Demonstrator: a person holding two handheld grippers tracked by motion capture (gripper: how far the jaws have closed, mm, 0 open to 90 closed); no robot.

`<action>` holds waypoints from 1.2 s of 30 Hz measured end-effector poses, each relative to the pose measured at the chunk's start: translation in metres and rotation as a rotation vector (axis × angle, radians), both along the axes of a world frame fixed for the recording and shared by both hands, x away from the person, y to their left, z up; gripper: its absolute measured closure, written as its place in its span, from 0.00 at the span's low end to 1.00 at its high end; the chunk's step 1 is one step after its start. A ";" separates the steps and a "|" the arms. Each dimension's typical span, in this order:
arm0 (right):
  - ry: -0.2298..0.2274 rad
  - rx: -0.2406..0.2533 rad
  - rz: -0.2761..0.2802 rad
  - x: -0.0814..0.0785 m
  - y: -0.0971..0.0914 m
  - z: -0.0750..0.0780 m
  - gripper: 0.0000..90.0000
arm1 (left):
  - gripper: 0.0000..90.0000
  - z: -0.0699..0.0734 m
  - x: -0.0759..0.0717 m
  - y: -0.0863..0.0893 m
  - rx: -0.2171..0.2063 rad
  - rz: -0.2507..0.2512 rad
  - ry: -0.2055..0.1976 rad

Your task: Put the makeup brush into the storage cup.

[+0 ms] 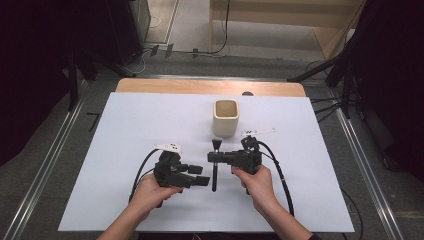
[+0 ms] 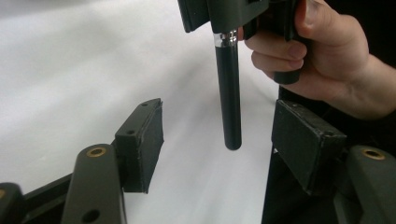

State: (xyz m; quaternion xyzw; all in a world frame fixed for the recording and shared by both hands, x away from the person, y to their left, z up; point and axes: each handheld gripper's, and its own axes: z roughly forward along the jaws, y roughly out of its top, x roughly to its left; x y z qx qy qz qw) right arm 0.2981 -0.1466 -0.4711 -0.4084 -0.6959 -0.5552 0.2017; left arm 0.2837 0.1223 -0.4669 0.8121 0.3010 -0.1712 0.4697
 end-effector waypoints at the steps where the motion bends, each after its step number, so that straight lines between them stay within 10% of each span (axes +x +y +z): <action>1: -0.003 -0.005 -0.001 0.000 -0.001 0.000 0.87 | 0.36 0.001 -0.001 0.001 0.022 -0.004 -0.029; 25: -0.016 -0.049 -0.020 0.001 -0.006 0.001 0.87 | 0.30 0.005 -0.011 0.027 0.228 -0.051 -0.335; 36: -0.025 -0.057 -0.029 0.002 -0.008 0.002 0.87 | 0.30 0.003 -0.013 0.039 0.235 -0.031 -0.351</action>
